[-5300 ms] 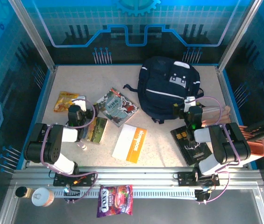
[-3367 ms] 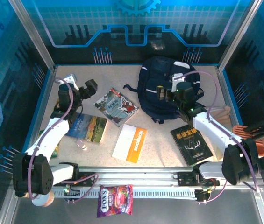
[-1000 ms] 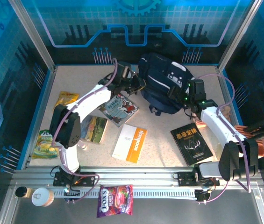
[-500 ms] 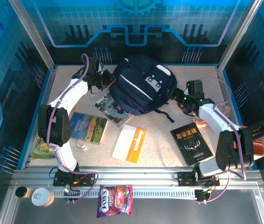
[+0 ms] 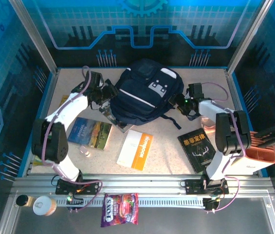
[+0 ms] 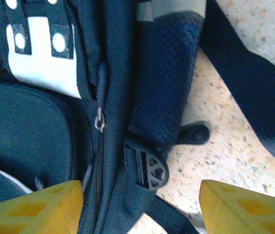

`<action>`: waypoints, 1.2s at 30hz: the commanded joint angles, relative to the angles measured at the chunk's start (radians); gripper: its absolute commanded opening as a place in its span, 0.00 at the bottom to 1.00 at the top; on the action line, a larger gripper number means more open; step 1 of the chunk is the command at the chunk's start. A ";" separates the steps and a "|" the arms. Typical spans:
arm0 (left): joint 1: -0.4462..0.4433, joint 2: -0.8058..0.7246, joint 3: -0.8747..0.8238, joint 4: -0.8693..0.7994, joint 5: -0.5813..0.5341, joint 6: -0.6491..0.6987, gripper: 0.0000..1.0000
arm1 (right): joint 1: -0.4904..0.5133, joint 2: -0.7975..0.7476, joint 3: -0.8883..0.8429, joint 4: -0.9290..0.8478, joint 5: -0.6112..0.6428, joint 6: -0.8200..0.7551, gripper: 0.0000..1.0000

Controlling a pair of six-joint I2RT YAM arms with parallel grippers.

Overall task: Pack the student bag
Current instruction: Move the student bag to the middle-right of the table, then rotate the student bag at the center of the table.

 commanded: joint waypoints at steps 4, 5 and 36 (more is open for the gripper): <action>-0.111 -0.151 -0.215 0.122 0.039 -0.172 0.73 | -0.013 0.110 0.103 -0.024 -0.004 -0.025 0.68; -0.123 -0.158 -0.242 0.144 0.046 -0.198 0.77 | -0.013 0.123 0.112 -0.027 -0.002 -0.024 0.69; -0.140 0.173 -0.068 0.253 -0.006 -0.225 0.80 | -0.016 -0.150 -0.072 0.136 -0.193 0.001 0.03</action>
